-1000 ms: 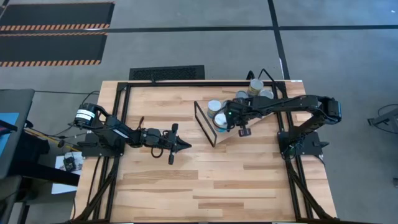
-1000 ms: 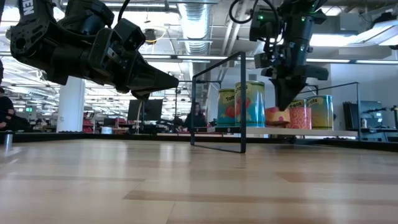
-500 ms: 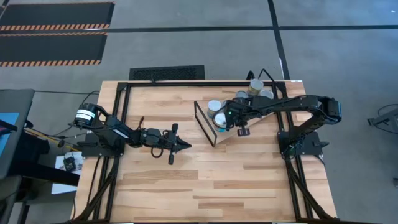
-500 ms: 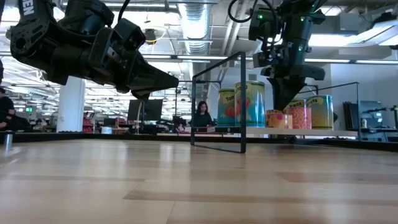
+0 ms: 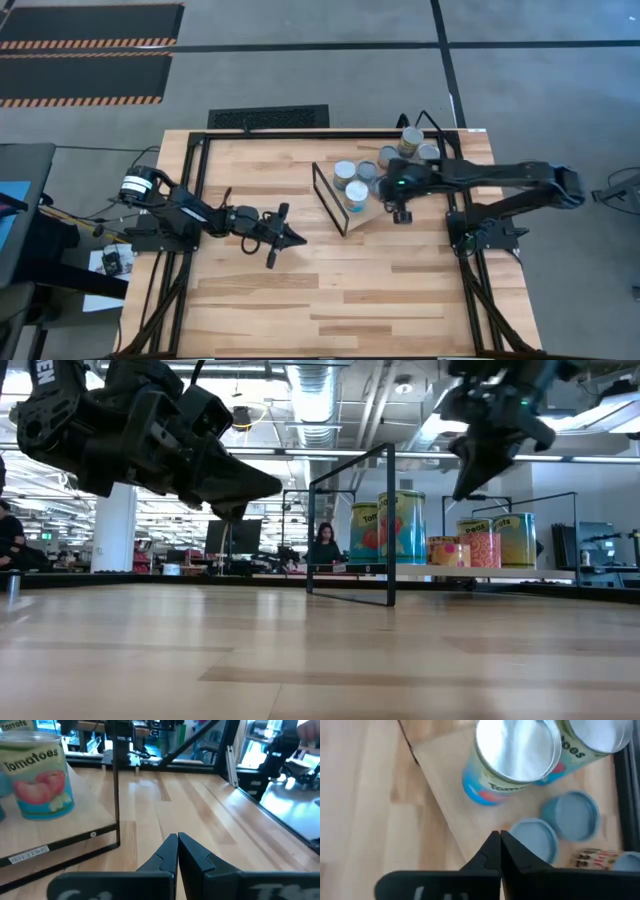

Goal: Pick and place cans onto a shelf
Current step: Return to Home Position

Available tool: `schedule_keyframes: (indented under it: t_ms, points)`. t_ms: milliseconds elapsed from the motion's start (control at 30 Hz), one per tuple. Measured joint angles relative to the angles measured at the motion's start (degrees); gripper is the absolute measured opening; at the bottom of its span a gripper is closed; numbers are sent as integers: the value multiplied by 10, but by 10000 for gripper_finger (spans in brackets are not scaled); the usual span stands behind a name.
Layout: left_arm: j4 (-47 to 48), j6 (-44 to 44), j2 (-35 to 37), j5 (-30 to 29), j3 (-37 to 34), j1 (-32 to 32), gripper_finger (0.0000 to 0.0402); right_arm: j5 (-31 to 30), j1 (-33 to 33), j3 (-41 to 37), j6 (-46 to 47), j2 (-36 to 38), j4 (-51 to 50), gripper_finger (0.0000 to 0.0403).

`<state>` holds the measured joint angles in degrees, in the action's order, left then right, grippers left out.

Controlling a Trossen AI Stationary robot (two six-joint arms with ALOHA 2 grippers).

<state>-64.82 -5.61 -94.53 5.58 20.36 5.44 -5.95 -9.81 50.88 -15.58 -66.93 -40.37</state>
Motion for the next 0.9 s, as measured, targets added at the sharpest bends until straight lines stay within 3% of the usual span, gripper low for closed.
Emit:
schedule_keyframes:
  t_ms: [200, 467, 700, 800, 900]
  points:
    - [8, 2, 48, 11, 0, -9, 0, 57, -4, -145, 37, 142, 163, 20]
    - [113, 29, 148, 82, 0, -75, 0, 59, -4, -285, 57, 300, 356, 7]
    - [209, 50, 217, 90, 0, -110, 0, 58, -9, -373, 66, 411, 432, 9]
    - [193, 51, 233, 89, -16, -115, 0, 54, -14, -399, 72, 453, 452, 5]
    - [130, 29, 235, 79, -59, -121, 0, 9, -16, -422, 82, 503, 461, 6]
